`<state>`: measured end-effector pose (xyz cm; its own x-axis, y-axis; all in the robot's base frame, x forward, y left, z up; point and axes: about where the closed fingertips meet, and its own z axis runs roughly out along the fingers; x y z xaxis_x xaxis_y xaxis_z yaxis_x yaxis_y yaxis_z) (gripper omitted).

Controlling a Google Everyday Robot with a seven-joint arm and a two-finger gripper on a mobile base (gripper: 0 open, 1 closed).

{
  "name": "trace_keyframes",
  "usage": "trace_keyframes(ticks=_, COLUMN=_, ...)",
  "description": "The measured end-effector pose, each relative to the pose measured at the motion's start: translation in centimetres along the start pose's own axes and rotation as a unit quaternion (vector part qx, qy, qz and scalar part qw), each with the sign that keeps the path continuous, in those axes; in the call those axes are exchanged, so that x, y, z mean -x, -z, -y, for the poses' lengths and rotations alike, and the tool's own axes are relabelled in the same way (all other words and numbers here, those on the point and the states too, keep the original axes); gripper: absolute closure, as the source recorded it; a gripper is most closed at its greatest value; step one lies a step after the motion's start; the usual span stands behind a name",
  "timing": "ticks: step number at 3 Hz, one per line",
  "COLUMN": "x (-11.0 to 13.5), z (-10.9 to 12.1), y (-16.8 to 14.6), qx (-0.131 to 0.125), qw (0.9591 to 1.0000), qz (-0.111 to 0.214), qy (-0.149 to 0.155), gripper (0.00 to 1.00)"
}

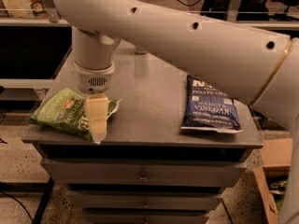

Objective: Pick green jalapeno chip bag

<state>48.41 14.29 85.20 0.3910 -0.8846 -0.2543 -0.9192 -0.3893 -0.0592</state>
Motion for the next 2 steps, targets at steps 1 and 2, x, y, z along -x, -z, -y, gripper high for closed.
trace_keyframes(ticks=1, x=-0.35, z=0.45, y=-1.25, qx=0.007, qw=0.9999, qz=0.007, qy=-0.01, gripper=0.0)
trace_keyframes(ticks=2, x=-0.33, z=0.62, y=-2.09, qx=0.012, qw=0.9998, qz=0.013, qy=-0.009, gripper=0.16)
